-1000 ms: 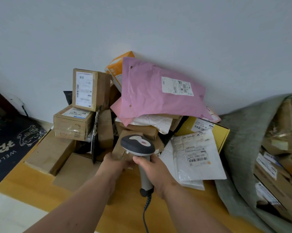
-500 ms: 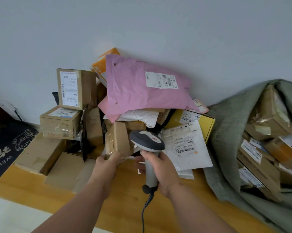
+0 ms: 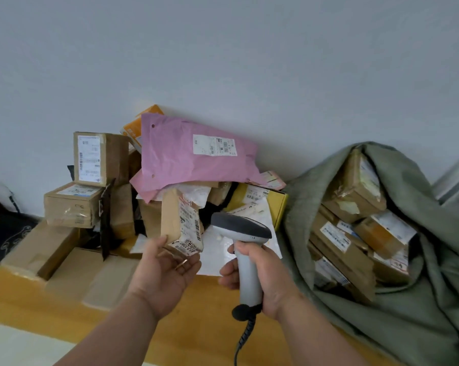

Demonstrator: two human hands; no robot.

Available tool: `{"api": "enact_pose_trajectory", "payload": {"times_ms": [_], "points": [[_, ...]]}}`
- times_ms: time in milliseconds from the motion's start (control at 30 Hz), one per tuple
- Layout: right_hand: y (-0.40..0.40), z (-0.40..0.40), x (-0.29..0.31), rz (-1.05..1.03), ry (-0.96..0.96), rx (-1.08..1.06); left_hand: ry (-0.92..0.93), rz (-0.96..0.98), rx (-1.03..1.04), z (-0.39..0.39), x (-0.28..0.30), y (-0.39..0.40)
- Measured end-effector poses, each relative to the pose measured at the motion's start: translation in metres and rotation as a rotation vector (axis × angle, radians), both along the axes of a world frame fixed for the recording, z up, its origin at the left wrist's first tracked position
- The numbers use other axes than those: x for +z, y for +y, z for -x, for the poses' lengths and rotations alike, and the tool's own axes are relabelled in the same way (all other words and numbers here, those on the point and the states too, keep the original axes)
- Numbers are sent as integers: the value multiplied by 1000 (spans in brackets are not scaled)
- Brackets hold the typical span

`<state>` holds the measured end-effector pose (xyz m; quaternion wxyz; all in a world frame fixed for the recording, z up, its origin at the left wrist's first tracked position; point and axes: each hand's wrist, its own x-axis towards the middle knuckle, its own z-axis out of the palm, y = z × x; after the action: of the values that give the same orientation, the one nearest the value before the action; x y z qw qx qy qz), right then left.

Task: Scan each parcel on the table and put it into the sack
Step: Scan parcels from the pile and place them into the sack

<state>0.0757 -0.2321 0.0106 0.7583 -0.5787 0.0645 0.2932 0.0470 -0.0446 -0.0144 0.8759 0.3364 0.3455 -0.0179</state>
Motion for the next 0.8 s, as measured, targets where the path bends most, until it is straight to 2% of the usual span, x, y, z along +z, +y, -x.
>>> {"api": "enact_pose_trajectory", "payload": {"times_ms": [467, 800], "points": [[-105, 39, 28, -49, -26, -103, -92, 4, -102, 21, 28, -112], [-131, 56, 36, -87, -9, -173, -99, 11, -153, 27, 31, -140]]}}
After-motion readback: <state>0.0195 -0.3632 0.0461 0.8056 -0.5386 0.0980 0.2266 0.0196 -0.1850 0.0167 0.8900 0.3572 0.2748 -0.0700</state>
